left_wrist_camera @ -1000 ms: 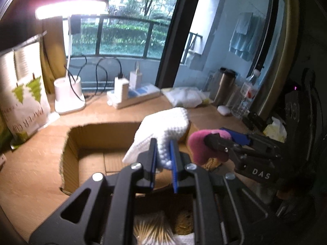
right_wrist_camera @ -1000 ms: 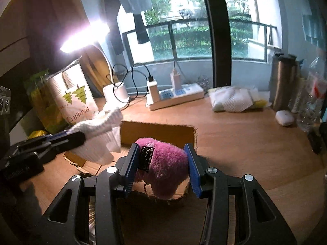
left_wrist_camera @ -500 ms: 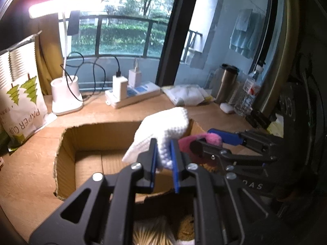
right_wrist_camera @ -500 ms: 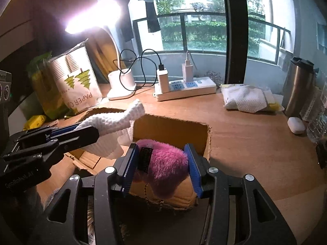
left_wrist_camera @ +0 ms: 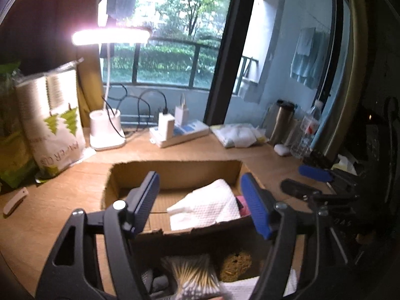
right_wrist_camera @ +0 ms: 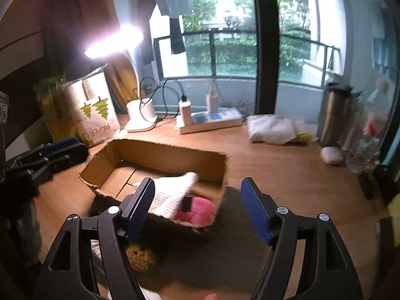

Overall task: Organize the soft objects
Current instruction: 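Move both tools back over the remaining pile beside the box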

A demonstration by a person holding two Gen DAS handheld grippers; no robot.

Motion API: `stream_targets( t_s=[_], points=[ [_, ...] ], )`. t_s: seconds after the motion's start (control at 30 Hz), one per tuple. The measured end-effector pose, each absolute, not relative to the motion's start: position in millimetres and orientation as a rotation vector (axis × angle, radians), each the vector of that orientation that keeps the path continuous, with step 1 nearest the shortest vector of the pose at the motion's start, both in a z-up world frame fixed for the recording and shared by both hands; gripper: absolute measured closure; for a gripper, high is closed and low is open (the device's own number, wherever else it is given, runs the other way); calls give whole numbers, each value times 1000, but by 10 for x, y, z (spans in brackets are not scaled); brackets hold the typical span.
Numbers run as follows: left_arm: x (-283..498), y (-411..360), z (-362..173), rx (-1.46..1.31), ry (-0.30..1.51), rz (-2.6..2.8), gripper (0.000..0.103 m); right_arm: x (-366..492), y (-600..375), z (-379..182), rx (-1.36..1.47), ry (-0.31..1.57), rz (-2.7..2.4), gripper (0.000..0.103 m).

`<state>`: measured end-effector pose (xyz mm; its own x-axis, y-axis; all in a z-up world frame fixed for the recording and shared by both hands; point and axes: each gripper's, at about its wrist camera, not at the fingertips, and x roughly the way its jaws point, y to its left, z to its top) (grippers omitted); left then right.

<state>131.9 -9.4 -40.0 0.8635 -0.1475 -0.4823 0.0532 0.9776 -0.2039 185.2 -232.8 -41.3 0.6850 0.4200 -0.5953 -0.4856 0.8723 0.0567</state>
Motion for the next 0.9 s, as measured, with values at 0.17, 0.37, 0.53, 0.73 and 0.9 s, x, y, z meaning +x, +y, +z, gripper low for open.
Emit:
stream_targets(
  t_s=[0.17, 0.37, 0.53, 0.73, 0.9],
  points=[
    [1057, -128, -120, -173, 461, -113, 32, 1608, -2635, -136, -125, 585, 453, 28],
    [650, -206, 194, -162, 443, -137, 28, 1100, -2930, 272, -169, 531, 389, 28],
    [227, -154, 476, -192, 407, -129, 14, 661, -3056, 578, -177, 469, 375, 28],
    [-158, -120, 683, -190, 377, -121, 13, 156, -3103, 950, -128, 406, 369, 23],
    [-257, -91, 642, -191, 392, -102, 13, -127, -3051, 1020, -114, 394, 389, 21]
  ],
)
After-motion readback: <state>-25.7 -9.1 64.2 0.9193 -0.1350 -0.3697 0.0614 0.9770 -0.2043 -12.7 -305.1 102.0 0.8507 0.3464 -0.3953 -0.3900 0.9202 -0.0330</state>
